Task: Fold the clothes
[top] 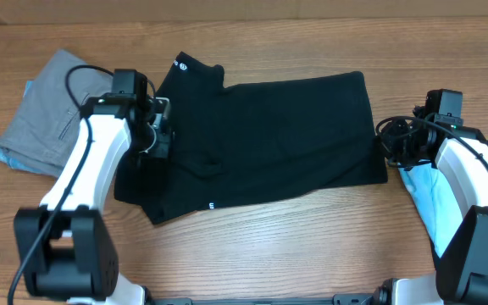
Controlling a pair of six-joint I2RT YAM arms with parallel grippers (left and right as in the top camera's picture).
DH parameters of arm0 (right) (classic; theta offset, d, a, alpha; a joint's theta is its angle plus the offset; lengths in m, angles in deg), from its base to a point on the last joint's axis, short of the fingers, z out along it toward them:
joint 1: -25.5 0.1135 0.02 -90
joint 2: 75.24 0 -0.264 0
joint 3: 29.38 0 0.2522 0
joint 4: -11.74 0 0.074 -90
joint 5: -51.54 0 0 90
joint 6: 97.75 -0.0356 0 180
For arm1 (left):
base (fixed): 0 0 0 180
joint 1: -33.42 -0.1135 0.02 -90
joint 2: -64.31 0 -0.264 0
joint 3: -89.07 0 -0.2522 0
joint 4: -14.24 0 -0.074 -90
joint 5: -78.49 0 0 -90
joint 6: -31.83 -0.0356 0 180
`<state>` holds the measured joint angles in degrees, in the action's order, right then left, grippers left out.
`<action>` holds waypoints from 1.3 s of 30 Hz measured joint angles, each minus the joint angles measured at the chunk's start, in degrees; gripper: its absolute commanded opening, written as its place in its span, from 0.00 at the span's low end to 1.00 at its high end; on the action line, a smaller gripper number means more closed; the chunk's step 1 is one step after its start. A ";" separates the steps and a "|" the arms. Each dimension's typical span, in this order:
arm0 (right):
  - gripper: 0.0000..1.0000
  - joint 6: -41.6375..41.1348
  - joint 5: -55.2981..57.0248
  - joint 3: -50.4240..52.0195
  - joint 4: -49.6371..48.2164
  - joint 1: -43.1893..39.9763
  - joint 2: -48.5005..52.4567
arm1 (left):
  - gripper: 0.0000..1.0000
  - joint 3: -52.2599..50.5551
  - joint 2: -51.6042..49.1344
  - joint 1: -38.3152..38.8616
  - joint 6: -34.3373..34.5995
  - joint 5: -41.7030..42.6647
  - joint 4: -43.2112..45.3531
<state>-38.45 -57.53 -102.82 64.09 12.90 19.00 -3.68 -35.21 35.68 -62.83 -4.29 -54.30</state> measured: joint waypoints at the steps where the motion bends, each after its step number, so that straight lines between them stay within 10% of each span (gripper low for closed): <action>1: 0.04 -0.04 0.02 0.00 -0.02 0.00 0.00 | 0.55 0.00 -1.44 0.00 -0.66 1.68 0.39; 7: 0.04 -0.22 0.04 -0.02 1.20 0.00 0.00 | 0.42 -0.07 -7.72 0.00 -3.28 6.62 2.56; 18: 0.05 -0.39 0.11 0.00 0.98 0.20 0.02 | 0.54 -0.07 -9.03 0.00 -4.79 5.55 5.90; 26: 0.05 -0.55 0.96 0.00 -0.66 2.03 0.02 | 0.07 -0.07 -13.09 0.00 -5.14 5.22 5.66; 39: 0.05 -0.79 3.65 0.00 1.73 2.21 0.02 | 0.04 1.84 -13.16 -1.99 -4.98 6.12 1.42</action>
<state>-39.24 -53.88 -102.82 65.81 15.11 19.02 -1.84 -48.37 33.70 -67.82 1.83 -52.88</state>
